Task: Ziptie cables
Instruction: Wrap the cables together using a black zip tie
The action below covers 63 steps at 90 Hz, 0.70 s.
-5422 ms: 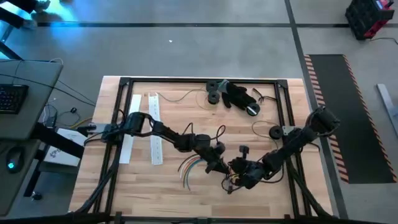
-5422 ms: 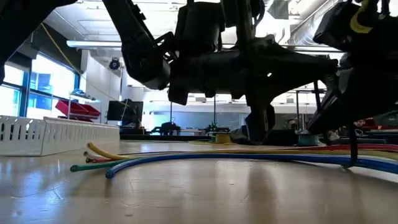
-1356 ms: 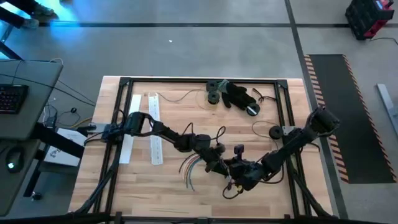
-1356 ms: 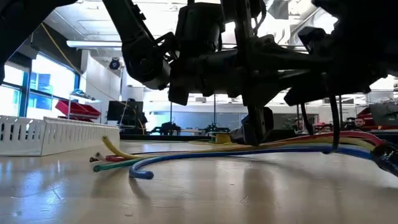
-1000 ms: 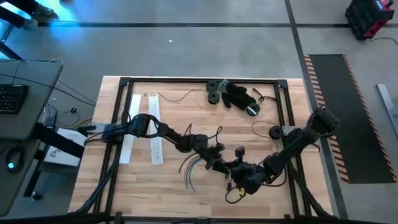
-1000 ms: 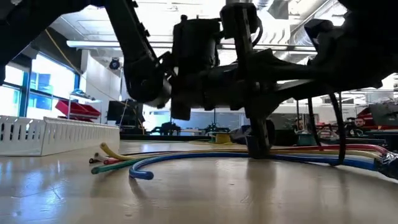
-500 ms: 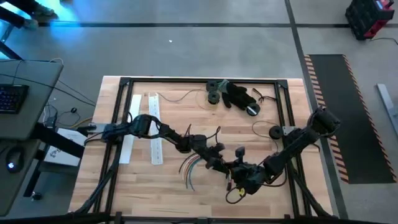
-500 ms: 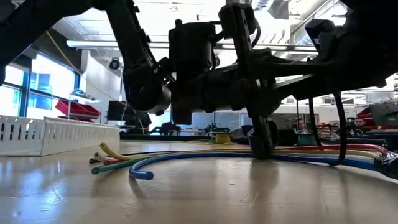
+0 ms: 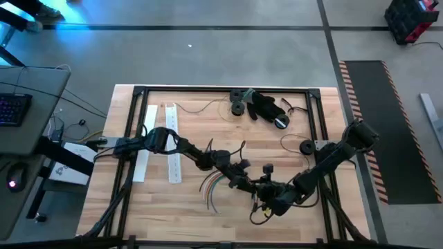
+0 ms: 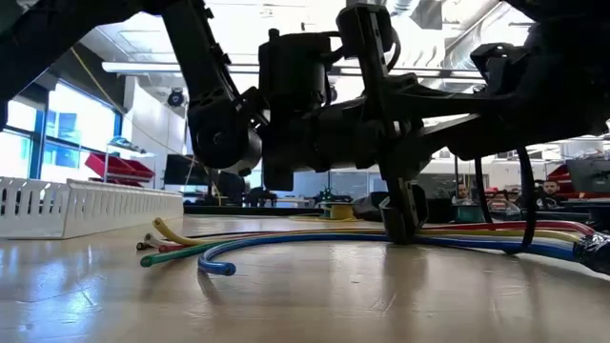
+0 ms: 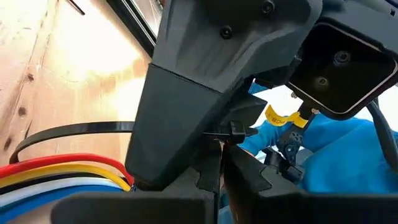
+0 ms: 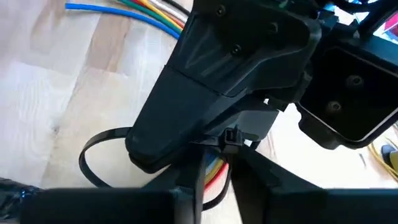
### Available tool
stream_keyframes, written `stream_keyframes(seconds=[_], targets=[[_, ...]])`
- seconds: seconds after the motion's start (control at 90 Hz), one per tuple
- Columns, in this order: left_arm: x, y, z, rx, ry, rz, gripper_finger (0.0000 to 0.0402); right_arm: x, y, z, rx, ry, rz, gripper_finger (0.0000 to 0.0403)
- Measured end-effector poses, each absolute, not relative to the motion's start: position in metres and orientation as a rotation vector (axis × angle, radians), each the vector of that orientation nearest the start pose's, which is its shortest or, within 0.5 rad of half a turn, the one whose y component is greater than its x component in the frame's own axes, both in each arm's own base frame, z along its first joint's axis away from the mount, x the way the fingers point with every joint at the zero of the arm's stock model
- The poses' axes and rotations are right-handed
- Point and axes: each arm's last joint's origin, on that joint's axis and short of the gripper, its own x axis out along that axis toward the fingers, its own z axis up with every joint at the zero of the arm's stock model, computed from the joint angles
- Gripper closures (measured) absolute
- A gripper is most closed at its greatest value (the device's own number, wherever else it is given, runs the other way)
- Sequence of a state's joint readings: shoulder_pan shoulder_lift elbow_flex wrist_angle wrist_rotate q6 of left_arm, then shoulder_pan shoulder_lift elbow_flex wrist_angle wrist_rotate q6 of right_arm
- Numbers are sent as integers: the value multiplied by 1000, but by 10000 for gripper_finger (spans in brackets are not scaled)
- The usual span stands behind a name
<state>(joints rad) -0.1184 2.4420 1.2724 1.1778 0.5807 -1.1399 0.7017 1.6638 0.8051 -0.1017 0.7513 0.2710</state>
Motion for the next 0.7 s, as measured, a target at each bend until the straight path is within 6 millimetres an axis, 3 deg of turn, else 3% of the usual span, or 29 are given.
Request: stream_keyframes(seconds=[0.244,0.578,0.7], targets=[[460,-71,72,-1091,390,-623,402,240,178,145,-297,713,-178,284],[460,-71,72,-1091,391,-623,402,234,172,140,-93,765,-295,285],[460,-71,72,-1090,390,-623,402,234,172,140,-67,755,-306,304]])
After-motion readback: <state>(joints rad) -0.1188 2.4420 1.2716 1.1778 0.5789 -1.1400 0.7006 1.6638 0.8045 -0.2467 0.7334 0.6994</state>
